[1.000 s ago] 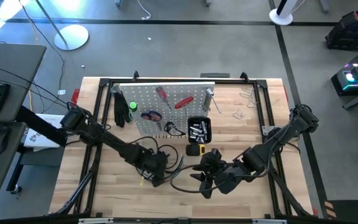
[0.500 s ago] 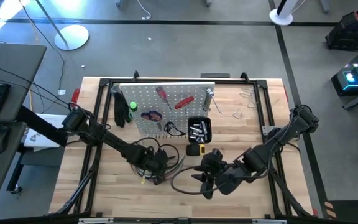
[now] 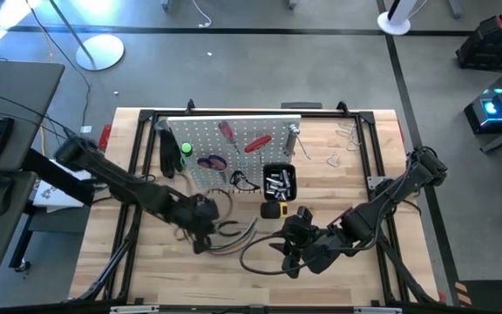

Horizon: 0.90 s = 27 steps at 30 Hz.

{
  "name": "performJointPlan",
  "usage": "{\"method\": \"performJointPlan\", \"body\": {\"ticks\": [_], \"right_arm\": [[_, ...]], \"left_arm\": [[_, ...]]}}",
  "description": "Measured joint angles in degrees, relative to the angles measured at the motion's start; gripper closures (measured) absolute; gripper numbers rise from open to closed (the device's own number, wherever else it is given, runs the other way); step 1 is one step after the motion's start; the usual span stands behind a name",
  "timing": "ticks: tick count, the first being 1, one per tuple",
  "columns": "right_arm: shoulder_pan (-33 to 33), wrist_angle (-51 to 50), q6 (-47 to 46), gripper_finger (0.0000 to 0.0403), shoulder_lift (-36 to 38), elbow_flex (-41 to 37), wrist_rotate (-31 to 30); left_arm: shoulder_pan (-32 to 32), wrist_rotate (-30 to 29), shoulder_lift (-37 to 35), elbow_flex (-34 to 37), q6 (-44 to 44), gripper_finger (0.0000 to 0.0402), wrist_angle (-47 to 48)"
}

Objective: Hang tools onto peg board
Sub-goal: Hang the plier on the peg board

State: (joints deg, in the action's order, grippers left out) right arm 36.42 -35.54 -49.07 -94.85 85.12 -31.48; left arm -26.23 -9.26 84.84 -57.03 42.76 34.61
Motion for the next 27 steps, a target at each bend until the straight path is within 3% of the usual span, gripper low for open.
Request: {"method": "performJointPlan", "body": {"ticks": [4, 11, 15, 20, 27], "right_arm": [[-0.44, 0.18, 0.07, 0.0272, 0.26, 0.0, 0.2], [-1.35, 5.77, 4.2, 0.0272, 1.77, 0.02, 0.1], [-2.24, 6.29, 3.63, 0.0272, 1.84, 0.02, 0.22], [-2.34, 6.25, 2.76, 0.0272, 1.86, 0.02, 0.67], [-2.51, 4.14, 3.05, 0.0272, 1.84, 0.0, 1.79]], "left_arm": [[-1.44, -0.34, -9.26, -0.4, -0.97, 0.04, -0.16], [-5.09, -4.93, -18.52, -0.46, -0.5, 0.0398, 3.15], [-5.24, -4.54, -16.53, 0.78, 0.02, 0.0398, 6.16], [-7.98, 4.86, -10.3, 3.21, 3.41, 0.0398, 2.77], [-13.78, 4.01, -1.63, 3.97, 9.9, 0.0324, 1.4]]}}
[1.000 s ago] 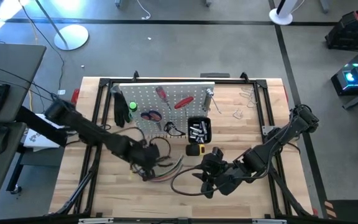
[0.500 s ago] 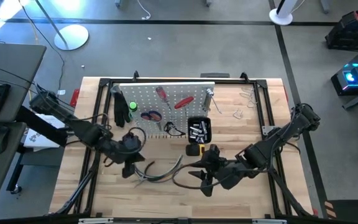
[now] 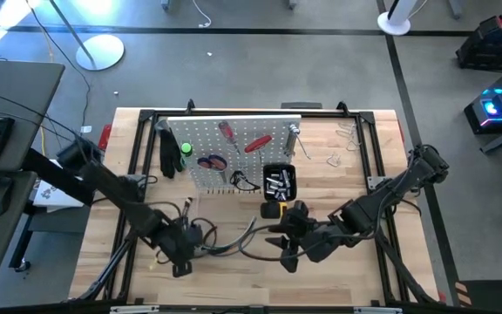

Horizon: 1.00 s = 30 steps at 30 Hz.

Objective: Hang tools onto peg board
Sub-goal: Hang the plier on the peg board

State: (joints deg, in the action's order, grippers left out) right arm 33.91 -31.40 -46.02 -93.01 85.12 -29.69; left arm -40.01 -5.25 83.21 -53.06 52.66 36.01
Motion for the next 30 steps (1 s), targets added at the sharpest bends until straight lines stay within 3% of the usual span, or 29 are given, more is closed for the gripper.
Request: {"method": "performJointPlan", "body": {"ticks": [9, 13, 19, 30], "right_arm": [[-0.25, -4.51, 0.0, 0.0272, 0.0, 0.0, 1.5], [-0.13, -5.84, 0.0, 0.0272, 0.0, 0.0, 1.64], [-0.11, -6.56, 1.33, 0.0272, 0.0, 0.0, 1.64], [-0.55, -6.85, 1.53, 0.0272, 0.0, 0.0, 1.06]], "left_arm": [[2.1, 4.41, 10.02, -0.08, 2.76, 0.0181, -8.15], [3.7, 6.29, 10.81, -0.68, 2.7, 0.0143, -5.37], [4.81, 5.5, 9.5, -1.75, 2.69, 0.0131, 1.52], [4.71, 4.84, 15.69, -1.88, 4.23, 0.0131, -0.34]]}}
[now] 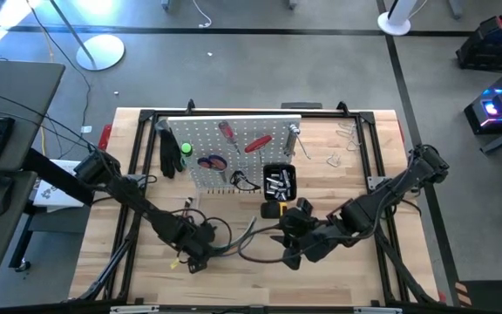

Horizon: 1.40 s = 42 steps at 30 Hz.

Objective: Hang tools onto peg board
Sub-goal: Hang the plier on the peg board

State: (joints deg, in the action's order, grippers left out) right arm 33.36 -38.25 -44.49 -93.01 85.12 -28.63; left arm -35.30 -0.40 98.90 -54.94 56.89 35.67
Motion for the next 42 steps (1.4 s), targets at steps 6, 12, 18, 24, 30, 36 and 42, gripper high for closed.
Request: {"method": "performJointPlan", "body": {"ticks": [6, 12, 18, 24, 30, 36, 42], "right_arm": [[-0.02, -0.78, 0.02, 0.0272, 0.0, 0.0, -1.05], [-0.01, -1.88, 0.02, 0.0272, 0.0, 0.0, -2.3], [-0.02, -2.41, 0.02, 0.0272, 0.0, 0.0, -2.88], [-0.02, -2.87, 0.02, 0.0272, 0.0, 0.0, -2.88], [0.15, -2.91, 0.04, 0.0272, 1.47, 0.0, -2.64], [0.37, 1.11, 5.06, 0.0272, 4.7, 0.0, 1.71], [0.34, 15.43, 15.71, 0.0268, 5.9, 0.0, 5.21]], "left_arm": [[-0.17, 1.39, 3.82, -0.57, 0.29, 0.0142, 2.64], [-0.15, -1.84, 4.04, -0.41, -2.4, 0.0325, 5.0], [0.1, -2.02, 1.6, -2.82, -3.44, 0.0341, 8.55], [-1.0, -5.66, -7.69, -5.0, -4.25, 0.0341, 11.66], [-2.57, -8.86, -17.09, -4.89, -5.74, 0.0341, 13.38], [-3.2, -9.56, -26.02, -4.79, -11.81, 0.0341, 2.18], [-2.4, -10.66, -31.54, -4.91, -15.39, 0.0341, -19.42]]}}
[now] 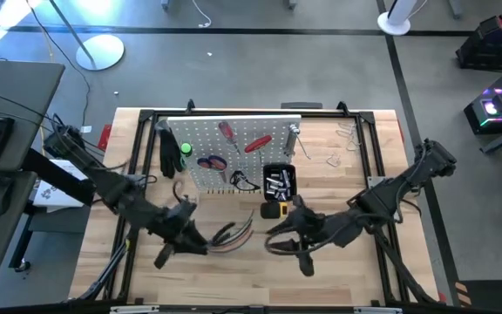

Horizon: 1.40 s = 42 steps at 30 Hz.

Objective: Hang tools onto peg board
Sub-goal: Hang the plier on the peg board

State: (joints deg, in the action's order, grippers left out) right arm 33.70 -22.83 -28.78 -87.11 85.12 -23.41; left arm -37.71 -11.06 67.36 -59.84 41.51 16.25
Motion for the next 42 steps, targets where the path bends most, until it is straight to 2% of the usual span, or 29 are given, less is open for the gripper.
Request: {"method": "performJointPlan", "body": {"ticks": [4, 9, 13, 20, 24, 31, 37, 42], "right_arm": [[-2.44, 11.18, 7.05, 0.0244, -0.15, 0.02, 0.06], [-6.73, 19.3, 12.58, 0.02, -0.33, 0.01, 0.0], [-9.46, 28.0, 14.5, 0.0179, -0.6, 0.02, 4.33], [-11.31, 34.88, 13.64, 0.0174, -2.06, 0.02, 12.18], [-11.27, 35.92, 12.31, 0.0174, -2.78, 0.0, 13.73], [-10.79, 37.06, 9.82, 0.0174, -2.67, 0.0, 15.31], [-10.74, 36.14, 8.23, 0.0174, -2.67, 0.0, 15.16], [-10.92, 37.77, 8.33, 0.0177, -2.67, 0.0, 15.0]], "left_arm": [[3.1, 0.77, -0.73, -0.12, -5.19, 0.0341, -13.67], [7.92, 6.28, 0.79, -0.08, -8.6, 0.0341, -30.99], [10.35, 7.88, 3.01, -0.1, -11.87, 0.0341, -41.52], [13.22, 11.83, 9.85, -0.1, -10.55, 0.0341, -54.0], [15.01, 15.36, 13.85, -0.1, -7.55, 0.0341, -59.4], [17.91, 17.63, 17.07, -0.1, -5.81, 0.0341, -61.65], [19.91, 20.66, 17.34, -0.14, -4.12, 0.0341, -67.5], [19.89, 22.62, 17.04, -0.14, -3.15, 0.0341, -65.83]]}}
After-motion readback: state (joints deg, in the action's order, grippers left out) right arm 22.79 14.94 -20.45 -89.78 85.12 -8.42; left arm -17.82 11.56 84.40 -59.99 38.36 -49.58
